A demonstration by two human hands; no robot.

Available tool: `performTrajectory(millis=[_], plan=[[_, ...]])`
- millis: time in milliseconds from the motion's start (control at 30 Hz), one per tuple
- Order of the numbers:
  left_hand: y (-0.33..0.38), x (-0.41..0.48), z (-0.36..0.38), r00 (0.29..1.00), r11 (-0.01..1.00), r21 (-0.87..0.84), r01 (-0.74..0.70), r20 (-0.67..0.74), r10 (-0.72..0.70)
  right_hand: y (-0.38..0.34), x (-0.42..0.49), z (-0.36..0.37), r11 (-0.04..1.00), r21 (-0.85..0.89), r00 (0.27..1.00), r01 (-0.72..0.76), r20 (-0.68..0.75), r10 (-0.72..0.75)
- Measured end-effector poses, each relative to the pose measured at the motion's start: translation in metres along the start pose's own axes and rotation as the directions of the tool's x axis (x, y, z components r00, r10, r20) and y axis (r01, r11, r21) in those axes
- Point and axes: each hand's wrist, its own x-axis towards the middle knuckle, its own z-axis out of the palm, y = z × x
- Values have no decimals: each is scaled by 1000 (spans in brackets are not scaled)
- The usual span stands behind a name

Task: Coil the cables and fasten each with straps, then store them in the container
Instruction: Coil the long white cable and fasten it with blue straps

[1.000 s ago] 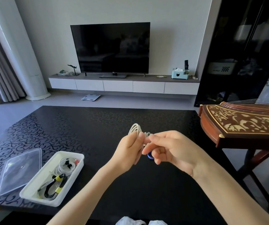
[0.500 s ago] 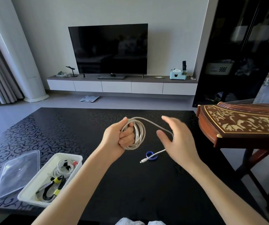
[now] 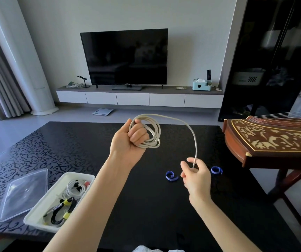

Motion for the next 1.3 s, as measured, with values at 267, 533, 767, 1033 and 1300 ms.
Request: performTrajectory(millis=[267,533,767,1033,1300], plan=[[28,9,-11,981,985,-84,-152,-136,139,-20,-3,-32,368,-577,669,729,485,-564],[21,11,-12,994,998,-57,-28,-106,22,-62,-25,-32,558,-356,471,750,879,-73],[-7,-2,-8,999,857,515,6,-46,21,-104,-27,-23,992,72,285,103,954,-99],[-25,-25,2,995,532,844,-70,96,-21,-137,-14,-24,922,318,404,-219,890,-211],[-24,-24,-10,958,772,618,145,108,-267,-136,18,-25,931,360,732,-59,650,-205]])
